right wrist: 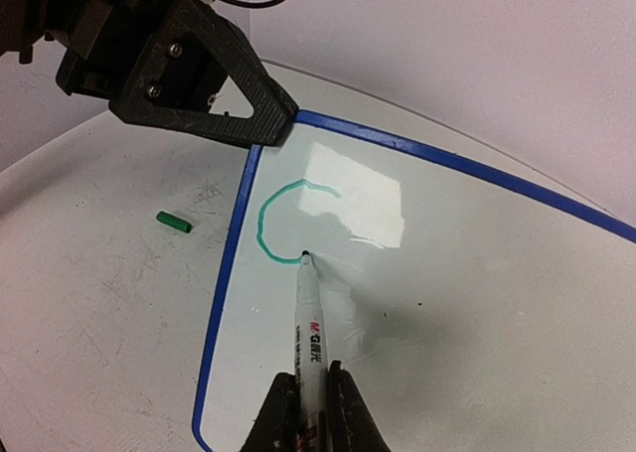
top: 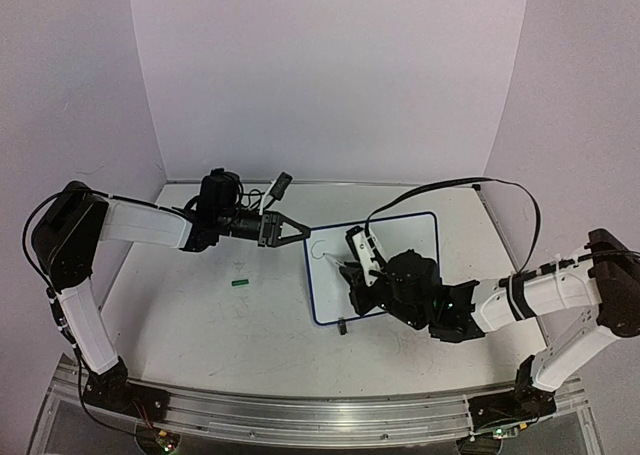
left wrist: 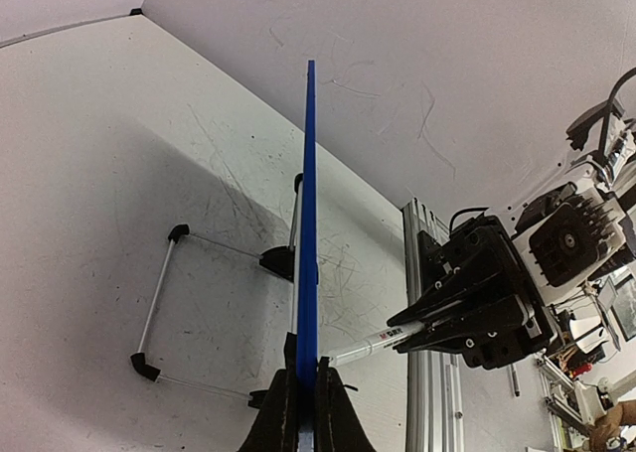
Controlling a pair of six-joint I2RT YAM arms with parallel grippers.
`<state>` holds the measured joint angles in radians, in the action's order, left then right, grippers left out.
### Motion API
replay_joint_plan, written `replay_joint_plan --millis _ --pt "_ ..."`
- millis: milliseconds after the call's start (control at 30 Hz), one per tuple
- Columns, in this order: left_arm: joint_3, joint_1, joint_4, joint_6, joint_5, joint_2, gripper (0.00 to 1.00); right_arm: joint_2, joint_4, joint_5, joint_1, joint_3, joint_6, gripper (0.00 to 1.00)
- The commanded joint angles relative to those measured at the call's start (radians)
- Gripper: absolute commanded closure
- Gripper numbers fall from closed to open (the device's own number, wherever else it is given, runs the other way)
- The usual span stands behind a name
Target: Write a sentence on the whiteboard
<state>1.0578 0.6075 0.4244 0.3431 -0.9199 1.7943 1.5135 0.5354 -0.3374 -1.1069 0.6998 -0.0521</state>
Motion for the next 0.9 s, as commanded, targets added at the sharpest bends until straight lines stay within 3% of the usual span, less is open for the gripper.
replay_joint_plan --millis 0,500,867 --pt "-0.01 0.008 0.011 -0.018 -0.016 -0.006 1.0 0.006 0.041 -0.036 0.004 0.019 0.007 1.0" --pt "-0.01 0.008 0.011 -0.019 -0.016 -0.01 1.0 0.052 0.039 0.012 0.003 0.059 0.012 1.0" --pt "-0.011 0.008 0.011 -0.019 -0.017 -0.01 1.0 0.002 0.034 -0.08 0.005 0.011 -0.014 1.0"
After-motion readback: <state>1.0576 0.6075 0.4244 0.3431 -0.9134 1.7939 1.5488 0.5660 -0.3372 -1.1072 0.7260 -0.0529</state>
